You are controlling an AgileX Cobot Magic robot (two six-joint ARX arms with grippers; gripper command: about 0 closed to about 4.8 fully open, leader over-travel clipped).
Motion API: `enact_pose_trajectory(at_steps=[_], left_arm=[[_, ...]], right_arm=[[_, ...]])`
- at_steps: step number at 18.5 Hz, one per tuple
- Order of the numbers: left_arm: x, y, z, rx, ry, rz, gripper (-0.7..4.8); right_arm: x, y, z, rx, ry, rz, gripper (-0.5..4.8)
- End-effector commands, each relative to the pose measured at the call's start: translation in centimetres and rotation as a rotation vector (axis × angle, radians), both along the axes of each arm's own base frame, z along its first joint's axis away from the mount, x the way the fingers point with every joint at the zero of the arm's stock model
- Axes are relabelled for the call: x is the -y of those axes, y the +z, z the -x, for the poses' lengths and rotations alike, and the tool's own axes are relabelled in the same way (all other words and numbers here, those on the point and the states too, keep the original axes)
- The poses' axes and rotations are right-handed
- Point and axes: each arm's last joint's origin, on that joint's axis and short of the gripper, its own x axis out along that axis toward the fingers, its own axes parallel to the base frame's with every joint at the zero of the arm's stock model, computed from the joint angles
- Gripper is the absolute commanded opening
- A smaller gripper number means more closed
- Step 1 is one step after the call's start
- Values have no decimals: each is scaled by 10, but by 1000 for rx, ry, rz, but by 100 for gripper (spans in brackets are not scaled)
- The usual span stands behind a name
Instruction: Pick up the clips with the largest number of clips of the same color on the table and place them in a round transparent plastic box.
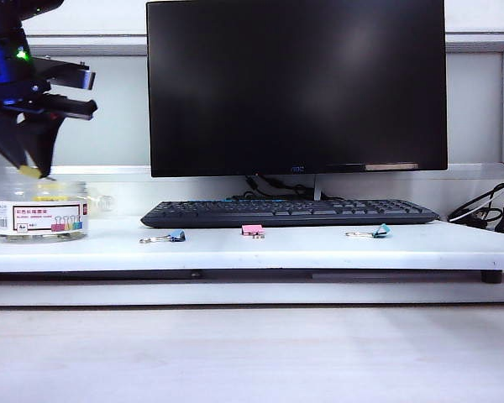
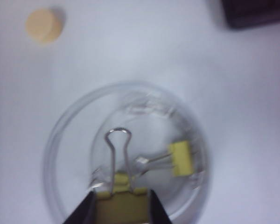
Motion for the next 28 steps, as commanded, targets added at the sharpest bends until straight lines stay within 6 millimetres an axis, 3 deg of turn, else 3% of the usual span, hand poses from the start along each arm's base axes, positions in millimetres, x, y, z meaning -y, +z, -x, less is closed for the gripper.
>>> enact_pose_trajectory(at_steps=[1,4,6,11,13,17,23,28], left_arm=[[0,4,-3,42,-26,49,120],[0,6,-5,62,-26,54,123],[1,5,-5,61,-26,54,157],[0,1,-8,46,-20,53,158],[0,1,-8,45,-20,52,192],[0,2,-6,35,-45,83,193],[-2,32,17,101,-86,174,193],[-11,69,58,172,-113,224,192]], right_arm=[[0,1,0,16,2,-1,-1],[0,1,0,16,3,-1,-1],[0,1,0,17,3,-1,-1],[0,1,0,16,4,-1,-1],[0,1,0,16,3,-1,-1],[0,1,0,16,3,-1,-1],[0,1,0,16,3,-1,-1],[0,1,0,17,3,-1,-1]])
